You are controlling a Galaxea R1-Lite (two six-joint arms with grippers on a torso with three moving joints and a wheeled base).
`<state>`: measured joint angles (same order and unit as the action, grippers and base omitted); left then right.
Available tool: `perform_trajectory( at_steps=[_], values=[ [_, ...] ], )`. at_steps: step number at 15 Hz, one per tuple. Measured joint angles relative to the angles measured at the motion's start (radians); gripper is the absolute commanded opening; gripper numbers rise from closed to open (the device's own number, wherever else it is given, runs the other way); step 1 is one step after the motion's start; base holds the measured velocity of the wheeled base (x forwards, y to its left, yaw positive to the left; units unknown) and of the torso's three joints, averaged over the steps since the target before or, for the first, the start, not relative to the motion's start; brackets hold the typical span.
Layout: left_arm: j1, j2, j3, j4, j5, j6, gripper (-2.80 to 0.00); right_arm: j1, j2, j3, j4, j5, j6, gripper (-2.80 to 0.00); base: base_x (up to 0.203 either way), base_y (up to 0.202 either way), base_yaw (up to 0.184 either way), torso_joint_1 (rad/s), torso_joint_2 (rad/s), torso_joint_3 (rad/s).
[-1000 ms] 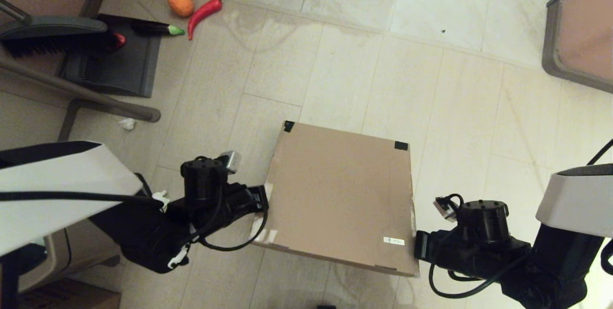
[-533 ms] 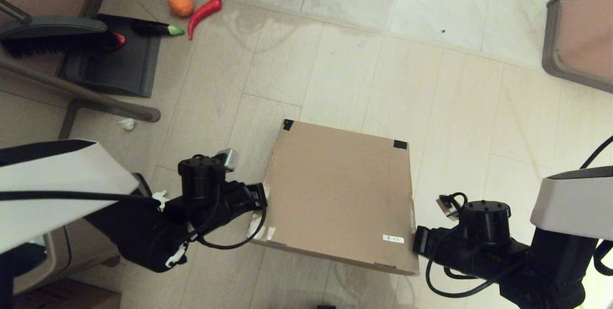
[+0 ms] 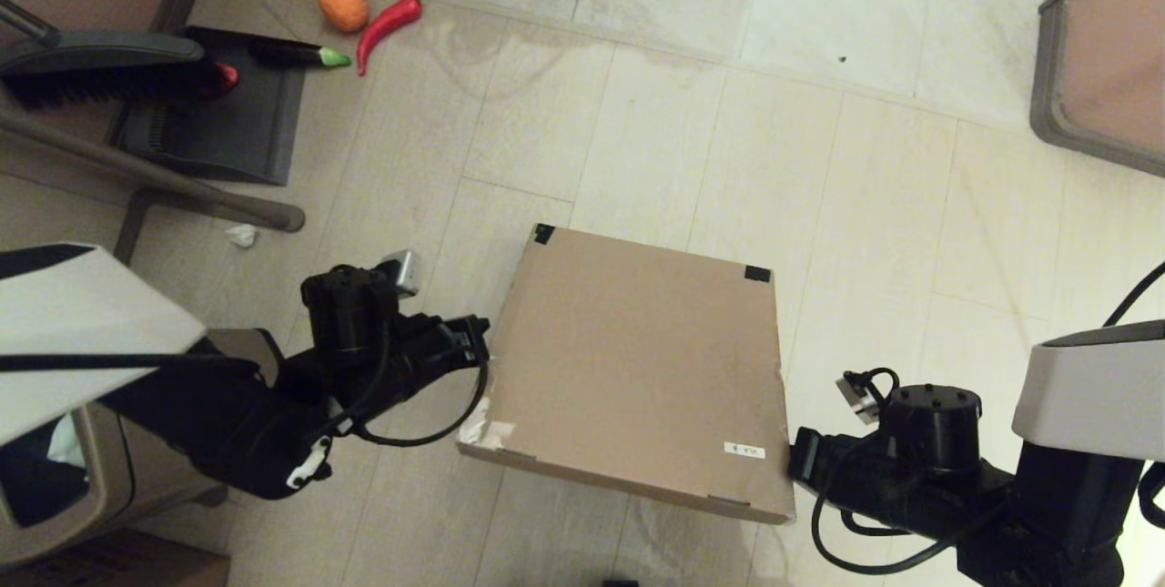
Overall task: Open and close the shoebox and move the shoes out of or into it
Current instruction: Open the shoe box
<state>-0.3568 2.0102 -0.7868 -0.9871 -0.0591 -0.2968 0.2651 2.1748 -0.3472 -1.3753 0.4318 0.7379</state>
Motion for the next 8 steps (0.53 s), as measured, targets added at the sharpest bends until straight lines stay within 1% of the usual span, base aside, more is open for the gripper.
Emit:
perform_trajectory(
  at_steps=[2,4,6,8],
  values=[
    [0.011,-0.047,-0.010,0.021,0.006,0.000,-2.80,0.002,-0.008,-0.003,-0.001,0.000,0.045,-2.80,0.000,0.000,0.000,0.000,0.00,0.000],
    [0.040,-0.090,-0.029,0.027,0.031,0.001,-2.80,0.003,-0.022,-0.003,-0.014,0.000,0.106,-2.80,0.000,0.000,0.000,0.000,0.00,0.000],
    [0.085,-0.117,-0.047,0.028,0.052,0.001,-2.80,0.003,-0.040,-0.001,-0.025,0.001,0.150,-2.80,0.000,0.000,0.000,0.000,0.00,0.000],
    [0.147,-0.130,-0.065,0.027,0.063,0.000,-2.80,0.003,-0.066,0.000,-0.025,0.015,0.213,-2.80,0.000,0.000,0.000,0.000,0.00,0.000]
  ],
)
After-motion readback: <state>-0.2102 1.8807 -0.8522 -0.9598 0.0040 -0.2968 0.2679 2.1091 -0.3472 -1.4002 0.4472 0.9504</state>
